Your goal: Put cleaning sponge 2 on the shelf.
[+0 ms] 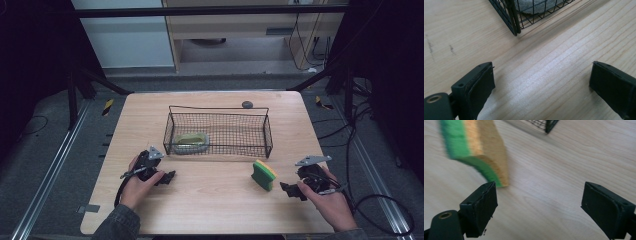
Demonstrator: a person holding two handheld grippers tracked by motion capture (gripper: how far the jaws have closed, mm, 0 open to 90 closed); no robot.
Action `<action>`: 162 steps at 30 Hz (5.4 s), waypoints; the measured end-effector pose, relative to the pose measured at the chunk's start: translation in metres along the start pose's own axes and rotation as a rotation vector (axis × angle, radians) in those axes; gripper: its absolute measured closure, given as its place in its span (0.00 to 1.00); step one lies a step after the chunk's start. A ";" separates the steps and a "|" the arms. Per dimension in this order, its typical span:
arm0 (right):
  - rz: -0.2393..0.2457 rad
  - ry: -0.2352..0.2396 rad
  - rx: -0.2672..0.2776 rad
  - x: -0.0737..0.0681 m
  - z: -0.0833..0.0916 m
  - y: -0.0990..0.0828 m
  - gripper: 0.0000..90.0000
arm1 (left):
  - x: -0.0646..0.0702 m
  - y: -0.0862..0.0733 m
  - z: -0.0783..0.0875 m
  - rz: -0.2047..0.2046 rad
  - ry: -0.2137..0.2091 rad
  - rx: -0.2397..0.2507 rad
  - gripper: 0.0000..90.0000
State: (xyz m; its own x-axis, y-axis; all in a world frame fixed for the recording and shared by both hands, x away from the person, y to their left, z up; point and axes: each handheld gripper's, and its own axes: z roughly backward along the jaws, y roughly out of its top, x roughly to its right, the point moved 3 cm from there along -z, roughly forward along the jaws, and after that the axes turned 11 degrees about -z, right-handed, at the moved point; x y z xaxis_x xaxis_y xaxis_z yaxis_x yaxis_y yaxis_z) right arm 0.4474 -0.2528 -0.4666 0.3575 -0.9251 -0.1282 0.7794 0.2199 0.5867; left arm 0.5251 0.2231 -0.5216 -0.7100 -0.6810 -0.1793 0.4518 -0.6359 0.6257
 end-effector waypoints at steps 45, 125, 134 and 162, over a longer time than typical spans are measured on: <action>0.175 0.044 -0.171 -0.074 0.018 0.079 0.24 | -0.004 -0.006 -0.004 0.022 -0.017 0.053 0.00; 0.127 -0.084 -0.109 0.003 0.038 0.120 0.72 | -0.004 -0.007 -0.006 0.030 -0.007 0.083 0.00; 0.153 -0.135 -0.043 0.009 0.046 0.157 0.72 | -0.004 -0.007 -0.006 0.032 -0.004 0.084 0.00; 0.240 -0.166 0.059 -0.013 0.035 0.213 0.72 | -0.004 -0.007 -0.006 0.033 -0.003 0.087 0.00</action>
State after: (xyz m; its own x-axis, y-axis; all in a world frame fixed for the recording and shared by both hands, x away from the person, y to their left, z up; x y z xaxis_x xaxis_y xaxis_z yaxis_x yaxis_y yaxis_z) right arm 0.5910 -0.2051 -0.3120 0.4353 -0.8878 0.1493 0.6499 0.4246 0.6304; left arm 0.5281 0.2275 -0.5299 -0.6969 -0.7002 -0.1552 0.4267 -0.5788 0.6950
